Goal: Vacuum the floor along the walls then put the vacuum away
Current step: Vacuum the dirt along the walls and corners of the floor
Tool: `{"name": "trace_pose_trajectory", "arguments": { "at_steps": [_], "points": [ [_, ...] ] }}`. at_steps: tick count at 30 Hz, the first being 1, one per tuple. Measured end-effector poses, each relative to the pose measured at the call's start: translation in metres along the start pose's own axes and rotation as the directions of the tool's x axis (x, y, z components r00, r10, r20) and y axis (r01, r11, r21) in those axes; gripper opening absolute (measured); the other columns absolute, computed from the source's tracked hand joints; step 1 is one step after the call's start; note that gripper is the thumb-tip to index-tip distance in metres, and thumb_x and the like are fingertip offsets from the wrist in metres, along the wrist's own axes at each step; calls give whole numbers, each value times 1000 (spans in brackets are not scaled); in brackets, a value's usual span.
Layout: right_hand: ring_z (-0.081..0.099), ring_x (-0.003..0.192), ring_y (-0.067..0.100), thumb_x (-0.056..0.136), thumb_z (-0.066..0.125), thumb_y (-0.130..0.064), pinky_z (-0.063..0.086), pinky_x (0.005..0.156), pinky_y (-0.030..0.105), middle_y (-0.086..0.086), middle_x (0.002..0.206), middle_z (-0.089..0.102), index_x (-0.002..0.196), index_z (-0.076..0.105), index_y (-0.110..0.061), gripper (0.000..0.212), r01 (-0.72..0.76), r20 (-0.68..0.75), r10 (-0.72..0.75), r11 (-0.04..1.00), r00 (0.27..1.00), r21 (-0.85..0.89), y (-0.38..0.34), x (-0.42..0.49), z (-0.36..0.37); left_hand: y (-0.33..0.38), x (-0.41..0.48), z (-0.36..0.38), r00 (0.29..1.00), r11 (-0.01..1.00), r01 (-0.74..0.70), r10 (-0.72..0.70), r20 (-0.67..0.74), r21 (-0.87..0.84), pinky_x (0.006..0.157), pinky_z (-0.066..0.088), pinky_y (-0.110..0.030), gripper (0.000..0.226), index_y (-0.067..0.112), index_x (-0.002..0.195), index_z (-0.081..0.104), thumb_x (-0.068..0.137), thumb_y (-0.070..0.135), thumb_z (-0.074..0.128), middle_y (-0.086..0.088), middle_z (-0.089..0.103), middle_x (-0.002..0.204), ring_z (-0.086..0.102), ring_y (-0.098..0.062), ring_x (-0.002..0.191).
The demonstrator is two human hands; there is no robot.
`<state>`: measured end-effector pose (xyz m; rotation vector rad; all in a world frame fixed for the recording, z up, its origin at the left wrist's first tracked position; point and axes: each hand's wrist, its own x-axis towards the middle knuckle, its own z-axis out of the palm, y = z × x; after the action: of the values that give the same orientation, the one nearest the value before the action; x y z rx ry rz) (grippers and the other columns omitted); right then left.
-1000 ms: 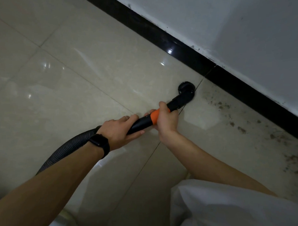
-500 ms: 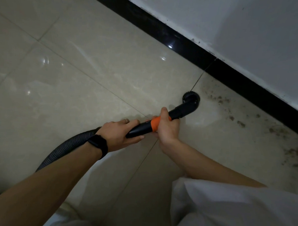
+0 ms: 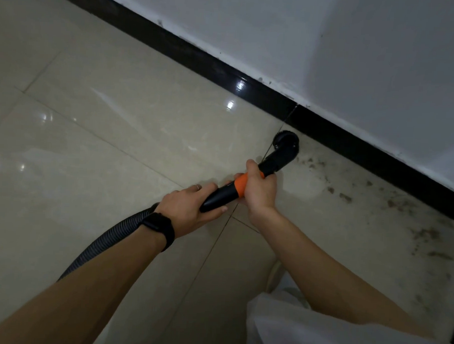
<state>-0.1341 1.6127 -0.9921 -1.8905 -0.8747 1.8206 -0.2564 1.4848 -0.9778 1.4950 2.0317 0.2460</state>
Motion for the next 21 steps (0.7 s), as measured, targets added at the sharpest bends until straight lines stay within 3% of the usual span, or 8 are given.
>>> {"name": "trace_pose_trajectory", "arguments": {
  "at_steps": [5,10,13,15,18,21],
  "points": [
    [73,72,16,91,67,-37,61,90,56,-7,62,71,113,54,-16,33,19,-10,-19,998,1000,65,-14,17,0,9,18,-7,1000,999,2,-2,0,-34,59,45,-32,40,42,98,36,82,79,36,11,48,76,54,-19,67],
    [73,85,25,80,69,-45,60,90,56,-2,69,72,108,55,-17,42,33,-58,-29,998,998,61,-16,24,2,10,28,-12,999,998,-30,31,33,-56,63,48,-34,33,50,90,22,81,80,35,9,49,77,56,-23,70],
    [72,80,22,83,68,-42,60,89,56,-7,61,70,107,53,-19,36,40,-64,-37,998,997,57,-16,27,7,6,28,-13,999,998,-26,27,19,-53,64,48,-34,39,47,94,29,78,82,31,10,50,79,57,-23,71],
    [72,84,24,85,66,-41,60,91,56,-3,71,73,110,53,-18,36,42,-45,-41,998,998,37,-18,26,12,1,28,-14,1000,998,-19,19,-2,-54,61,44,-31,42,46,97,32,78,83,31,12,49,77,56,-21,70],
    [71,99,33,88,66,-41,58,94,56,14,105,73,119,51,-13,44,44,-37,-45,999,998,-17,-22,22,28,-13,27,-18,999,998,-1,-1,-40,-55,58,41,-29,44,46,99,34,77,84,29,14,47,74,55,-18,68],
    [70,104,33,91,67,-38,57,96,55,18,114,71,123,50,-10,45,70,-18,-71,996,997,-46,-27,20,49,-29,24,-24,996,998,27,-32,-87,-59,59,46,-30,51,43,101,38,76,86,27,14,50,74,55,-16,65]
  ]
}}
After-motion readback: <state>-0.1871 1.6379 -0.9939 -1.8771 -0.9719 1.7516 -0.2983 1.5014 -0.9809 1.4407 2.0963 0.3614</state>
